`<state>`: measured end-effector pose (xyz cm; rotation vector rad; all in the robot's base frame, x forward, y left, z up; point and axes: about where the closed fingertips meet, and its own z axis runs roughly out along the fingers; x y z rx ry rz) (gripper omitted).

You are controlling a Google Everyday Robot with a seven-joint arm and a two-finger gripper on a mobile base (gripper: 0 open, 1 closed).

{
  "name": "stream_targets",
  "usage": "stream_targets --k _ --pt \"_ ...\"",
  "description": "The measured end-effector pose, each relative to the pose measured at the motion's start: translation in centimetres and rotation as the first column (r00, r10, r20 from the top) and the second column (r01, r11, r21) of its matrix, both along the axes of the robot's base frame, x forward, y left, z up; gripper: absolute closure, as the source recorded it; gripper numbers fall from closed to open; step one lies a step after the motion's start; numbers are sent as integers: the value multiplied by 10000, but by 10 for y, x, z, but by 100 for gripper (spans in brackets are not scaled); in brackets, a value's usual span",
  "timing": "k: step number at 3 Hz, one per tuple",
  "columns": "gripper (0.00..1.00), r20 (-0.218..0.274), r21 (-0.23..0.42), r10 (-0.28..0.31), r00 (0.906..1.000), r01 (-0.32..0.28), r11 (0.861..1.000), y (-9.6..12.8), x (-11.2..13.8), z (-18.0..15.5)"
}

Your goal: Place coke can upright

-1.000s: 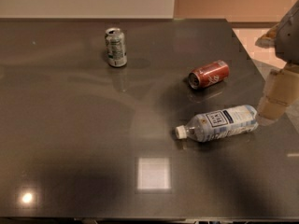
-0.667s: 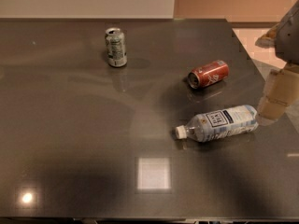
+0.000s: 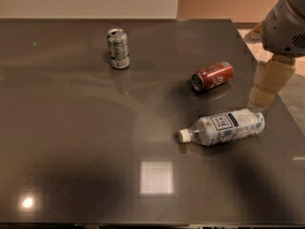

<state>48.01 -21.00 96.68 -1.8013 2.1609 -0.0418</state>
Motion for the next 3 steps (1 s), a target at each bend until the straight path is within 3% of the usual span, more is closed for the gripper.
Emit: stream_targets --k 1,3 --pt "0 -314 165 619 9976 -614 9980 2 42 -17" --pt "0 -757 279 1901 9788 -1885 9817 8 121 -56"
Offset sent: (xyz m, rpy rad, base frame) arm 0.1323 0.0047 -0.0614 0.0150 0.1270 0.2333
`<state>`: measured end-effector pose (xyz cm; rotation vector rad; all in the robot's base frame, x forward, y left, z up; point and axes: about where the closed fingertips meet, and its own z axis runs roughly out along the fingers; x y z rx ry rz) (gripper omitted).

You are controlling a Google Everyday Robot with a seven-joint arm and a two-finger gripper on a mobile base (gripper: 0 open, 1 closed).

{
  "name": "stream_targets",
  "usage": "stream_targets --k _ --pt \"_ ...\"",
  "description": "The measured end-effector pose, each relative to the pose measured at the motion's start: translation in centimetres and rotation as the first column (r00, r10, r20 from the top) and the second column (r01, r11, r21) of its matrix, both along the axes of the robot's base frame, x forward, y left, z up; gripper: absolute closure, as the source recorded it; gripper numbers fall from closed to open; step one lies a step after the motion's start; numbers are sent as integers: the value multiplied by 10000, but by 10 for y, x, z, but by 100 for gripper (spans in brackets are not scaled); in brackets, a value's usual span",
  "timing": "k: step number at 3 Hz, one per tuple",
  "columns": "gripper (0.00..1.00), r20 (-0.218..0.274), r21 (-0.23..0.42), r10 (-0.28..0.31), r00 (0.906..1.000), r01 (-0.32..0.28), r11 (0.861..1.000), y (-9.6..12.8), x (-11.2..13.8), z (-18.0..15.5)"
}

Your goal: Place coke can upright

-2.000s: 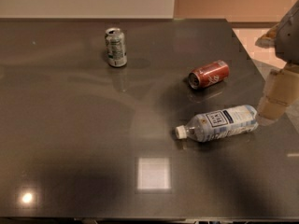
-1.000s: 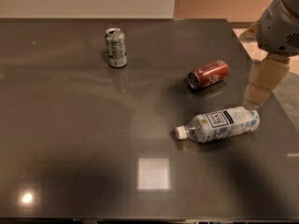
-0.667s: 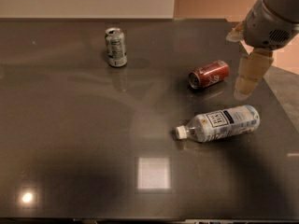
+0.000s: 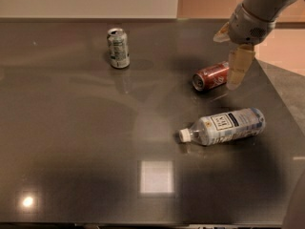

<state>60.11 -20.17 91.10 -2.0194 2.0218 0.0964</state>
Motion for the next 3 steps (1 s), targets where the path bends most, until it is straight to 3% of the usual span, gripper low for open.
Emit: stream_targets --k 2,3 --pt "0 -364 -261 1134 9929 -1144 9931 1 39 -41" --pt "0 -409 -513 1839 9821 -1859 9812 4 47 -53"
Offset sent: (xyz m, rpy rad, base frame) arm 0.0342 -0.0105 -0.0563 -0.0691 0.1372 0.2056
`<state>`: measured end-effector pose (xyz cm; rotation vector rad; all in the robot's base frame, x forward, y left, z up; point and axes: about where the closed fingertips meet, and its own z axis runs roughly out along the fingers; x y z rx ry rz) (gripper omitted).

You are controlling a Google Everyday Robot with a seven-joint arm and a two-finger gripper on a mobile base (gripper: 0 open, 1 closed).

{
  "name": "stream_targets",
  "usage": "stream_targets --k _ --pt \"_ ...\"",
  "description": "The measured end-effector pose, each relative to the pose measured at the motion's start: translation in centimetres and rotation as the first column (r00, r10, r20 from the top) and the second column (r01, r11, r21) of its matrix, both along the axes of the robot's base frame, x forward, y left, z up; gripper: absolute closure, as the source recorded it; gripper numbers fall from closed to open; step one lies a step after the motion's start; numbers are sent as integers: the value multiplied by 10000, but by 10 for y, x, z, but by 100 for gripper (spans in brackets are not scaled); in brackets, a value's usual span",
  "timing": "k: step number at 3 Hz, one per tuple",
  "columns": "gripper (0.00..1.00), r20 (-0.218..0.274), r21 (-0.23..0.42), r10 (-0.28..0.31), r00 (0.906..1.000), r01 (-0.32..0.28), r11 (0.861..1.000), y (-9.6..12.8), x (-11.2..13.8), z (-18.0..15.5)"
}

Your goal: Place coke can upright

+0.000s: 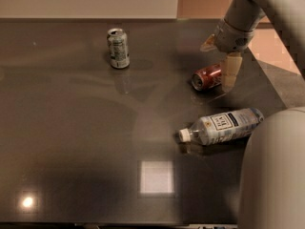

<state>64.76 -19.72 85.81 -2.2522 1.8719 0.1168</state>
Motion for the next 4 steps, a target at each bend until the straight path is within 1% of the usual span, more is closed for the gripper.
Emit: stream_targets --k 1,2,3,4 --pt "0 -2 -260 664 9978 -664 9975 4 4 -7" --pt "7 -33 -560 1477 9890 -1476 9875 8 1 -10" --pt "23 -195 -900 2252 9741 -2261 9699 12 -5 -14" --pt "47 -311 -1148 2754 9608 -2772 9539 14 -11 -14"
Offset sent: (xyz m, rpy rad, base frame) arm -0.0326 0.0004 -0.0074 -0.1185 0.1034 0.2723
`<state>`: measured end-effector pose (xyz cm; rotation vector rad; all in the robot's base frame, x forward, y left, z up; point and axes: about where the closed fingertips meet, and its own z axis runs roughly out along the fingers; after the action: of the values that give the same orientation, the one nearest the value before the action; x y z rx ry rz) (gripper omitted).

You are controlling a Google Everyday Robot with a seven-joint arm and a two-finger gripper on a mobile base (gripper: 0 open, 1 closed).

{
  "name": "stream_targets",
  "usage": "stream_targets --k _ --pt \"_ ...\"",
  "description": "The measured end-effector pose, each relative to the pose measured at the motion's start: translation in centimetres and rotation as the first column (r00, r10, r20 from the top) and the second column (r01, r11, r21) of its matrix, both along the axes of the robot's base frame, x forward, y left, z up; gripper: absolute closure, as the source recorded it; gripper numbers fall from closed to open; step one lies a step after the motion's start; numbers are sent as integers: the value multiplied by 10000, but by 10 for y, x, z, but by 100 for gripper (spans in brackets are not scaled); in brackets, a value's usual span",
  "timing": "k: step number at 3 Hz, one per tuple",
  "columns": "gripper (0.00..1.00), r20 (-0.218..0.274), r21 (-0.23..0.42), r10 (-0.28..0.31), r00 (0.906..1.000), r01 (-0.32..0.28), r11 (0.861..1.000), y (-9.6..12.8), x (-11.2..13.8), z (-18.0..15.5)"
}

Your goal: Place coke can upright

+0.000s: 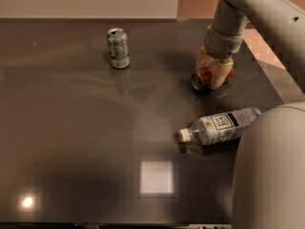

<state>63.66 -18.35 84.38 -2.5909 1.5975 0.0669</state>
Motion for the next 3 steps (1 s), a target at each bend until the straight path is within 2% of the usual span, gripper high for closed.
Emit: stream_targets --k 1,2,3 --pt "69 -21 -150 175 9998 -176 9997 4 -3 4" --pt "94 113 208 -229 9997 227 9995 16 -4 22" --pt "100 95 1410 -1323 9912 1297 9815 28 -1 46"
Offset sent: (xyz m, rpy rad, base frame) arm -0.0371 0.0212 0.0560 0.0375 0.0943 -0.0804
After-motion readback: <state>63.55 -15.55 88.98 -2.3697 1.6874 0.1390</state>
